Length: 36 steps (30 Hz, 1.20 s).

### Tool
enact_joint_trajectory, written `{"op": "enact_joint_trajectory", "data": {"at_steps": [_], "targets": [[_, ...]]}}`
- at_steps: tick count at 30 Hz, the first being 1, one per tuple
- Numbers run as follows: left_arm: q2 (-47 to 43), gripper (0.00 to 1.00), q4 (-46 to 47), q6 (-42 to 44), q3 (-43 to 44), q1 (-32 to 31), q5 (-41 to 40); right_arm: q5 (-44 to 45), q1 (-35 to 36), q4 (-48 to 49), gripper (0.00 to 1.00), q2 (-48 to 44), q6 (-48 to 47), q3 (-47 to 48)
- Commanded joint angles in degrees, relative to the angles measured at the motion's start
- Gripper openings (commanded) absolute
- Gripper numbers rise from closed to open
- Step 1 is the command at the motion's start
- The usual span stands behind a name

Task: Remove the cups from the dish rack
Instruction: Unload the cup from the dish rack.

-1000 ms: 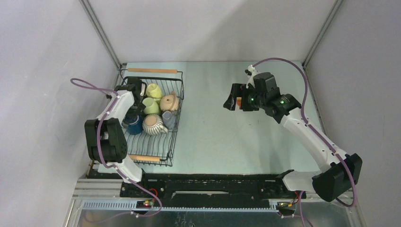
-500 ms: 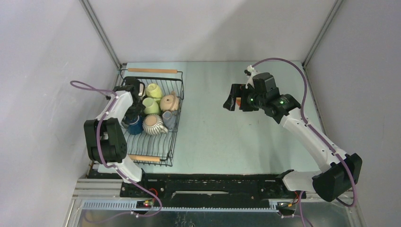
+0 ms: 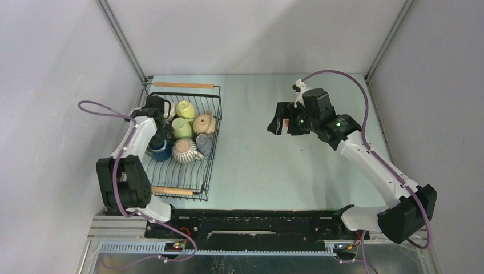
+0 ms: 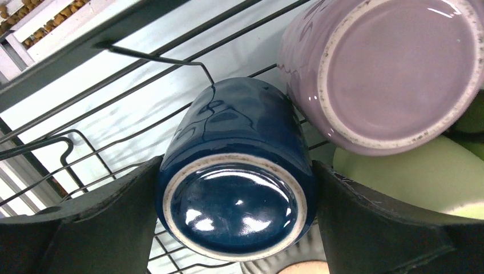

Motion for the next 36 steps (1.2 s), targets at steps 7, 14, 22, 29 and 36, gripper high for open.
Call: {"op": "enact_joint_trajectory", "data": {"at_steps": [7,14,22,29,36], "targets": [[-9.3,0.03,-1.9,6.1,-0.5,0.1,0.1,0.1,2.4,1.7,0.97,0.2,0.7,2.1],[-12.1,0.00,-3.1,8.5,0.6,0.1,-0.7,0.0,3.9,2.0,0.97,1.5,1.3,3.7],[-13.5,0.00,-4.6,11.1,3.0,0.0,-0.1,-0.7,4.8,3.0,0.97,2.7,1.9,4.8],[-16.0,0.00,-5.1,14.2,5.1,0.0,2.4,-2.7,5.3,3.9,0.97,4.5,2.1,6.4],[-16.5,0.00,-5.4,16.6,7.5,0.1,6.4,-4.2,5.6,4.6,0.97,5.7,2.5,7.5]]}}
